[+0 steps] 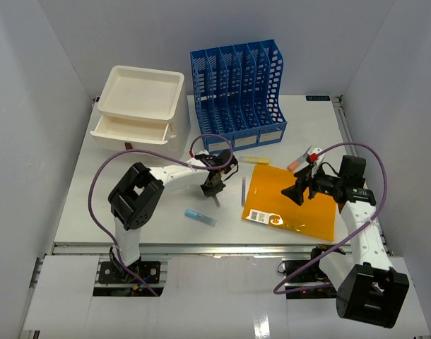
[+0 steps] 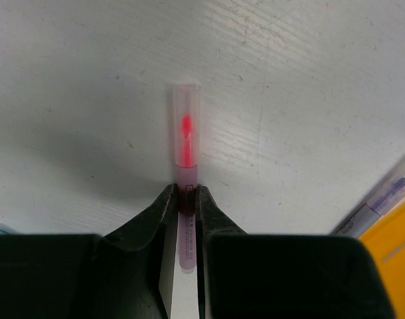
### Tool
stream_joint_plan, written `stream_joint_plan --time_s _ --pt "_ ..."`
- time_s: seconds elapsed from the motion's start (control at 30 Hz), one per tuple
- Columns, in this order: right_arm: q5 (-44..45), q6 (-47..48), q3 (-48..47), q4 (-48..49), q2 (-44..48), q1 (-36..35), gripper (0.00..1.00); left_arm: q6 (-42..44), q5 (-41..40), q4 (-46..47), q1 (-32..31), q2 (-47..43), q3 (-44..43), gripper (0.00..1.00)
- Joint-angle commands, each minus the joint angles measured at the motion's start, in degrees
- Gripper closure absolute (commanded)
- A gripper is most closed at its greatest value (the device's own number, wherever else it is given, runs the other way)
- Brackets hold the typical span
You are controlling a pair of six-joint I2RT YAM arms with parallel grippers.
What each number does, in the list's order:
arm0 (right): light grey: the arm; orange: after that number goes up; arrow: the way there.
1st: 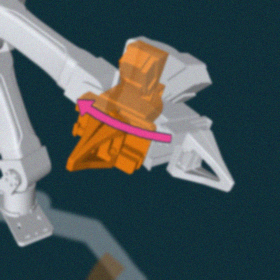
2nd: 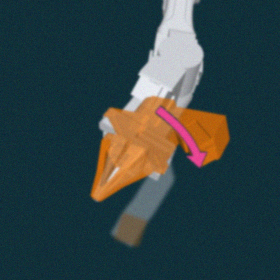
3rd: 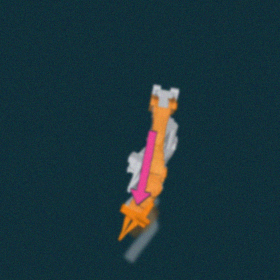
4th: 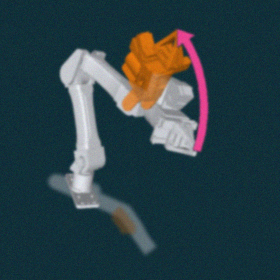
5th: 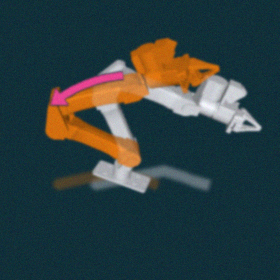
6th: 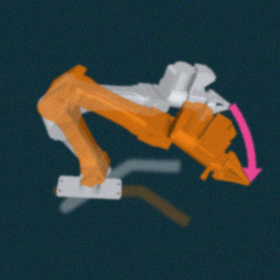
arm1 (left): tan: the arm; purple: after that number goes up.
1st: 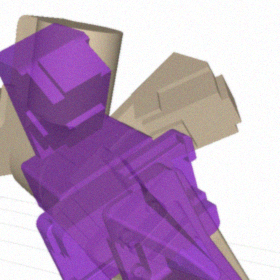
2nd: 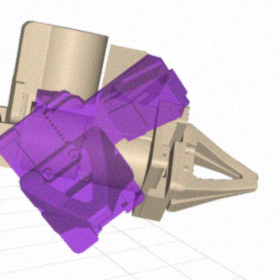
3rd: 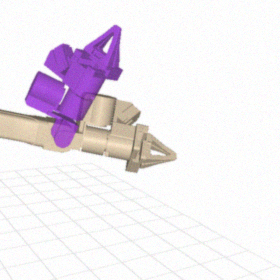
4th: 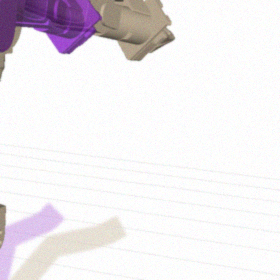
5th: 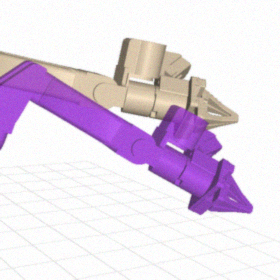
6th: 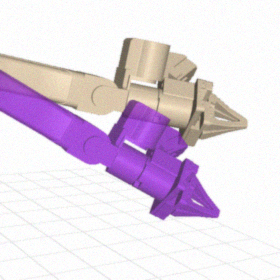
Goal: Organize the desk
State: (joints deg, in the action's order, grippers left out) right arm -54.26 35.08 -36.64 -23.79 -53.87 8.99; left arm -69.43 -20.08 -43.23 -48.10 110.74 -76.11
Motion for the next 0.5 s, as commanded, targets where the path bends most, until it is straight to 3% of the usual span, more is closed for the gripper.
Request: stream_joint_plan --time_s 0.0,0.33,0.43,0.47 --pt "-1.66 0.98 -1.26 1.38 0.1 0.63 0.09 8.44 2.96 2.53 -3.16 -9.31 0.07 0.9" --pt "-2.47 1.13 -1.1 1.29 0.6 0.98 0.09 7.33 -1.96 1.84 -4.72 -36.82 3.36 0.94" --pt "-2.89 1.13 -1.05 1.37 0.59 1.11 0.09 6.78 -6.24 -1.05 -1.85 -41.48 1.37 0.94" --pt "-3.04 1.13 -1.0 1.32 0.49 1.11 0.09 6.83 -7.11 -2.23 2.18 -43.21 0.5 0.94"
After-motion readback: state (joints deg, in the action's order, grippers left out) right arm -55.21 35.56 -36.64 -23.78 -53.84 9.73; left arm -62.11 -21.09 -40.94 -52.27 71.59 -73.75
